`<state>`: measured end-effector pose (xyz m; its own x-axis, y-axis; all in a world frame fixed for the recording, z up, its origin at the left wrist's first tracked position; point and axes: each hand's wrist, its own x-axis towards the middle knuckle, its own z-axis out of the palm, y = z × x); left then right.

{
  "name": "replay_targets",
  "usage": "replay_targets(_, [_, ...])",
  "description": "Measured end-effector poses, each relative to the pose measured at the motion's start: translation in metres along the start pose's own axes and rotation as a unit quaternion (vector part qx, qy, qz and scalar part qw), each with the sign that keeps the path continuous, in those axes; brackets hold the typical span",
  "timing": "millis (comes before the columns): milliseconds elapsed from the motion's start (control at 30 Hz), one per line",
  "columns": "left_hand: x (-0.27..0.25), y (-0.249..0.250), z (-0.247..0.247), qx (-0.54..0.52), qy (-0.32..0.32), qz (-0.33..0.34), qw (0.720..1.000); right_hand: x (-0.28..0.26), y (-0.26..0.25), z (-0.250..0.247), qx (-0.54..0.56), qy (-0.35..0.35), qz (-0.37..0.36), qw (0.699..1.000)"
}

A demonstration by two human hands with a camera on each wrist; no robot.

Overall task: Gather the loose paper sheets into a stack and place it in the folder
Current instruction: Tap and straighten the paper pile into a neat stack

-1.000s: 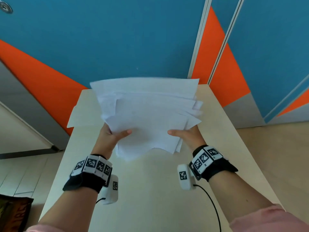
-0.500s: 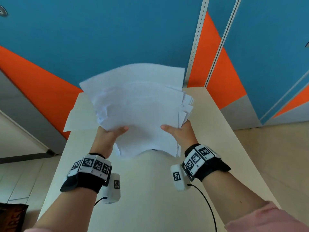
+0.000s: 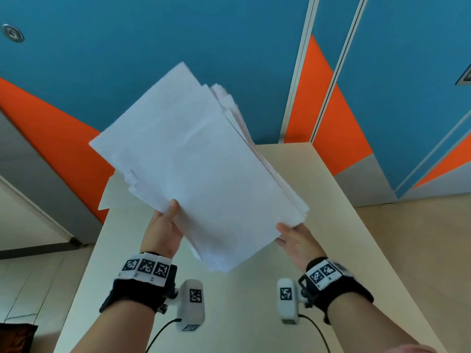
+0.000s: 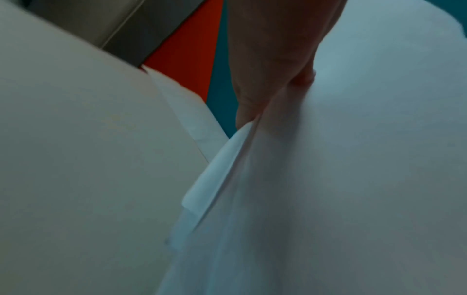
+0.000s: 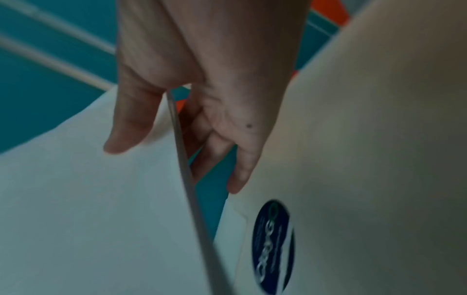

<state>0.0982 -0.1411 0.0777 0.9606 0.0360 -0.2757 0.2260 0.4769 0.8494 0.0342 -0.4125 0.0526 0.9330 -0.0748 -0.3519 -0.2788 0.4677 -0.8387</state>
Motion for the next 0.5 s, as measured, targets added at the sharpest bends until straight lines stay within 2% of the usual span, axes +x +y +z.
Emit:
replay_targets(67, [-0.007,-0.005,0.008,-0.006,-0.032,-0.022,0.999,-0.006,0.002,0.017,0.025,-0.011,0.025,0.999])
replay_targets(167, [-0.012,-0.004,0.013,0.012,-0.075,-0.025,0.997,-0.008,-0.007,0.028,0.023,0.026,0.011,0.999])
replay_targets(300, [0.000,0.034,-0.019,0.017,-0.057,0.018,0.998,-0.001,-0.039,0.012,-0.005,0.059,-0.076,0.995])
replay_targets(367, [0.007,0.056,-0.042,0.026,-0.033,0.038,0.998,0.001,-0.056,-0.001,-0.032,0.053,-0.094,0.994])
replay_targets(433, [0.012,0.072,-0.059,0.075,-0.029,0.049,0.996,0.002,-0.067,-0.013,-0.059,0.044,-0.078,0.994])
replay_targets(500, [0.013,0.081,-0.064,0.167,-0.074,0.038,0.982,0.002,-0.071,-0.021,-0.085,0.033,-0.062,0.994])
